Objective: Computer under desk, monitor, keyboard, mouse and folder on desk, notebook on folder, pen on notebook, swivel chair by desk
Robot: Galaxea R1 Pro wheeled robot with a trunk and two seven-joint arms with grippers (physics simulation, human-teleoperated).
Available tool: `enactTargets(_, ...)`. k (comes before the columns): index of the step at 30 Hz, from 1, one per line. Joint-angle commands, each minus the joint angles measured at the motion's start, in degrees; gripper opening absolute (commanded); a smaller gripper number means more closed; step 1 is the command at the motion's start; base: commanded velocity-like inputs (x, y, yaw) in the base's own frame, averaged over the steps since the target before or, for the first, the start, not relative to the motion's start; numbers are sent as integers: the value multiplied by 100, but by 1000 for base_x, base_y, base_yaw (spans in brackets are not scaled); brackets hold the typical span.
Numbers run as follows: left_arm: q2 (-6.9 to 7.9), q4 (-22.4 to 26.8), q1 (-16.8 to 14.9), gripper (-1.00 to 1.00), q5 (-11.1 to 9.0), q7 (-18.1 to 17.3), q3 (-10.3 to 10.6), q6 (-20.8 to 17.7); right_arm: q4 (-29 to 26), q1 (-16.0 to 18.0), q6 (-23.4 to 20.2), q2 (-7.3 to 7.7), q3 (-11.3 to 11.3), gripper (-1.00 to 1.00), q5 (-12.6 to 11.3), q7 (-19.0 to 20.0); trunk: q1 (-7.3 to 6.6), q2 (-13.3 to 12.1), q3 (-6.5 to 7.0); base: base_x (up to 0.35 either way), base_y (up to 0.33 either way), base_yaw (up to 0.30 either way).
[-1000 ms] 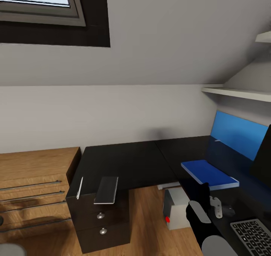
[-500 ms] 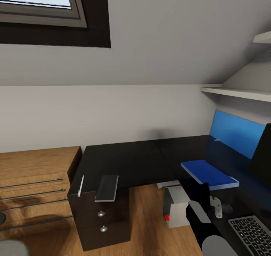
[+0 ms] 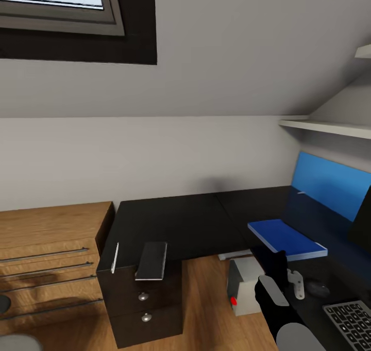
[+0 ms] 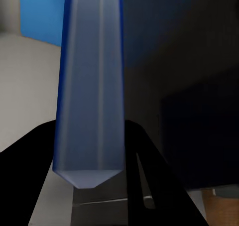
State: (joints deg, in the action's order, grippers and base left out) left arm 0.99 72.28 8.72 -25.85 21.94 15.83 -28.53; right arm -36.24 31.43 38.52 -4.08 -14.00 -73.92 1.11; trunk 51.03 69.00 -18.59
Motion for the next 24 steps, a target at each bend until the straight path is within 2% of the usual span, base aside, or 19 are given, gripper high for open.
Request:
enactTargets(1, 7, -4, -2, 100, -60, 56, 16, -9, -6, 3, 7, -5, -14, -100, -23, 12, 1, 4, -6, 35, 42, 0)
enactTargets(12, -2, -48, -2, 100, -60, 54, 16, -19, -13, 3, 7, 3, -15, -100, -18, 12, 1, 4, -6, 9, 10, 0)
enactTargets(24, -105, -47, -2, 100, -68, 71, 21, -21, -15, 3, -2, 9, -15, -100, -26, 4, 265, 486, -221, 0, 0, 0)
